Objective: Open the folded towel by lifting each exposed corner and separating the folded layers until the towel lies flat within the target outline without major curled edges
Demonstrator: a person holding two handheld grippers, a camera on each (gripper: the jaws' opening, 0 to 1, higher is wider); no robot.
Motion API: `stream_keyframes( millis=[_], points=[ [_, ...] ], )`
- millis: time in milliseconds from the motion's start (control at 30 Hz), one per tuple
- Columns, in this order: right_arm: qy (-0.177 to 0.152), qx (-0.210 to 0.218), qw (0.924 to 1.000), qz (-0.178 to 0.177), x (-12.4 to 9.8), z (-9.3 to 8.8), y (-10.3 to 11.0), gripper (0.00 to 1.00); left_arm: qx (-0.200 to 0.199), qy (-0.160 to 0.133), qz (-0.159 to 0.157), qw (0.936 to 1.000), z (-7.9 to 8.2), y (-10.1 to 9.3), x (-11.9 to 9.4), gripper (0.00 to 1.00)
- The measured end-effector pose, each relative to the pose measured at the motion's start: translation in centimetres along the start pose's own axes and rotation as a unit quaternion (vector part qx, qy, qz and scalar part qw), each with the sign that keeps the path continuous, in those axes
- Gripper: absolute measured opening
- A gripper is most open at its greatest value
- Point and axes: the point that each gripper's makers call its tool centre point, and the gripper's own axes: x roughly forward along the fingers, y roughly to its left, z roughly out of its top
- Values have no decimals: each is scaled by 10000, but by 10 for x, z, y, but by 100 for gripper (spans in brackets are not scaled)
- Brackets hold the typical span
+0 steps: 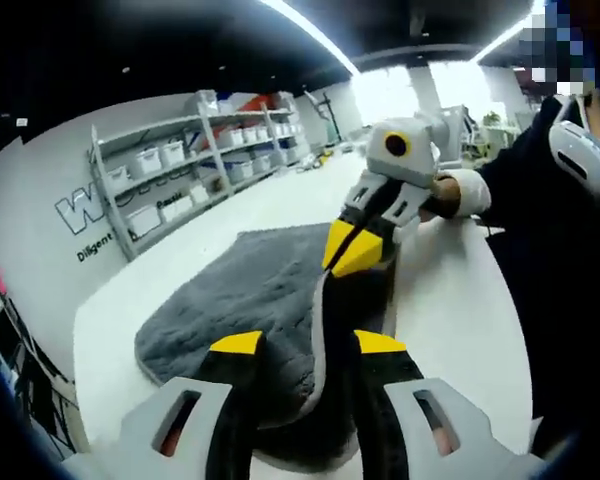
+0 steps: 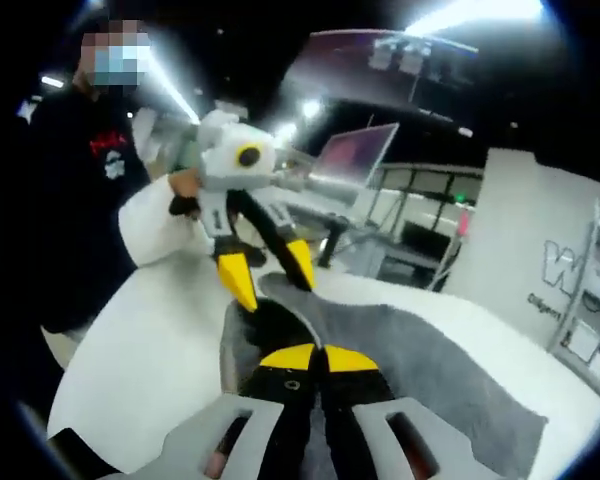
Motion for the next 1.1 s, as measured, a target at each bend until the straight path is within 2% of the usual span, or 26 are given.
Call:
stream_keyframes(
  millis=[133, 200, 300, 367, 467, 567, 667, 800, 933, 967, 1000, 1067, 1100],
  points=[
    [-24, 161, 9998, -72, -2, 0, -4, 0, 183, 93, 85, 9998, -4, 2, 0, 35],
    [-60, 307, 9995, -81, -2, 2, -8, 0, 388, 173, 207, 9989, -7, 7, 0, 37],
    [-125, 579, 9982, -124, -5, 3, -12, 0, 448, 210, 265, 9984, -10, 11, 1, 37],
    [-194, 817, 9964, -121, -7, 4, -14, 0, 782, 203, 399, 9959, -8, 16, 1, 38],
    [-218, 901, 9954, -229, -10, 5, -22, 0, 1101, 193, 667, 9915, -5, 25, 1, 38],
    [-311, 1191, 9922, -195, -12, 7, -23, 0, 1135, 109, 806, 9902, -2, 31, 0, 37],
    [-353, 1390, 9895, -204, -14, 6, -26, 0, 1439, -5, 1093, 9835, 4, 42, -2, 31],
    [-327, 1484, 9881, -259, -15, 2, -29, 0, 1171, -373, 1142, 9858, 14, 44, -4, 25],
    [-363, 1483, 9879, -281, -16, 3, -29, 0, 1118, -379, 1158, 9862, 12, 47, -1, 18],
    [-356, 1412, 9888, -326, -17, 3, -29, 0, 1097, -374, 1177, 9863, 12, 48, 1, 17],
    [-290, 1156, 9918, -469, -16, 2, -35, 0, 941, -467, 1254, 9865, 14, 50, 2, 14],
    [-265, 937, 9938, -541, -16, 2, -35, 0, 584, -614, 1221, 9889, 17, 50, 2, 3],
    [-283, 758, 9948, -610, -16, 3, -37, 0, 316, -715, 1172, 9900, 20, 51, 2, 3]
  ],
)
